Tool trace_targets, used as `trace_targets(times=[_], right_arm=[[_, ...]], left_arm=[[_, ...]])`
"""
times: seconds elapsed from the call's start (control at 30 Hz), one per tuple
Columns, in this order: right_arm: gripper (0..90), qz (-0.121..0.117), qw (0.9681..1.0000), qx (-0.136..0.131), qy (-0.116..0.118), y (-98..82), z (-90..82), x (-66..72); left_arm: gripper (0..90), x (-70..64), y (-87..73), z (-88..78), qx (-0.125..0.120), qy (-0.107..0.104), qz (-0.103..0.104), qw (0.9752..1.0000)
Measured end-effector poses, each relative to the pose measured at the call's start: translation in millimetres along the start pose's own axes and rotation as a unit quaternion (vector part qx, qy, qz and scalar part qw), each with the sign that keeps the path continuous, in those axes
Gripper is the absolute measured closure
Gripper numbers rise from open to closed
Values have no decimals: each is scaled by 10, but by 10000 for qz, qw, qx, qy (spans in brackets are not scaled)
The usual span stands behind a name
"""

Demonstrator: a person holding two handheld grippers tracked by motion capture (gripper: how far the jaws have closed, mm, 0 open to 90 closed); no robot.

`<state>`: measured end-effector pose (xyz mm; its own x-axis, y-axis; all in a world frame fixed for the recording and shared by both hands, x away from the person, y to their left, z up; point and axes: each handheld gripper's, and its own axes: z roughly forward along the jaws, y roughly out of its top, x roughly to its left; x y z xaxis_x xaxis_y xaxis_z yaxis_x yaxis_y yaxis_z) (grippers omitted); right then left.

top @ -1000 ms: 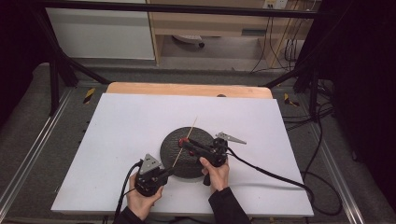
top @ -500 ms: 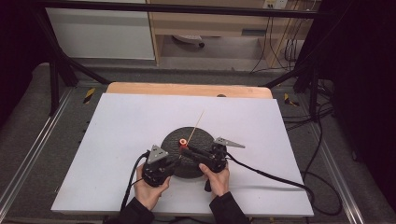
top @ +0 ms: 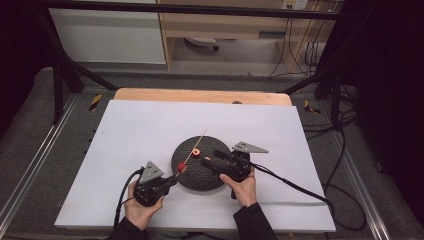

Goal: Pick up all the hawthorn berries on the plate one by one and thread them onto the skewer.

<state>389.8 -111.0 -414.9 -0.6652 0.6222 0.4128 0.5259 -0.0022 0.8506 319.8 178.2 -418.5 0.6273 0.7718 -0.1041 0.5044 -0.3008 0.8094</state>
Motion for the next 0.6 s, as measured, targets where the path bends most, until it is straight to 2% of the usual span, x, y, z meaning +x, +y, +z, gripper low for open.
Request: trace_targets(times=[0.13, 0.23, 0.37, 0.43, 0.5, 0.6], right_arm=[[187, -270, 9976, 588, -253, 41, 13, -60], [165, -589, 9920, 1026, -436, 103, 51, -76], [189, -845, 9852, 1416, -466, 207, 138, -74], [214, -1048, 9787, 1697, -483, 260, 196, -77], [231, -1243, 9695, 2035, -562, 305, 267, -81], [269, -1330, 9566, 2506, -663, 354, 380, -103]], left_arm=[[888, 106, -107, -95, 124, 78, 3, 9999], [888, 170, -174, -148, 184, 123, -1, 9998], [888, 204, -192, -184, 238, 131, 84, 9996], [888, 216, -198, -173, 266, 119, 102, 9995], [888, 227, -202, -158, 295, 133, 129, 9994], [888, 235, -205, -142, 343, 127, 153, 9992]])
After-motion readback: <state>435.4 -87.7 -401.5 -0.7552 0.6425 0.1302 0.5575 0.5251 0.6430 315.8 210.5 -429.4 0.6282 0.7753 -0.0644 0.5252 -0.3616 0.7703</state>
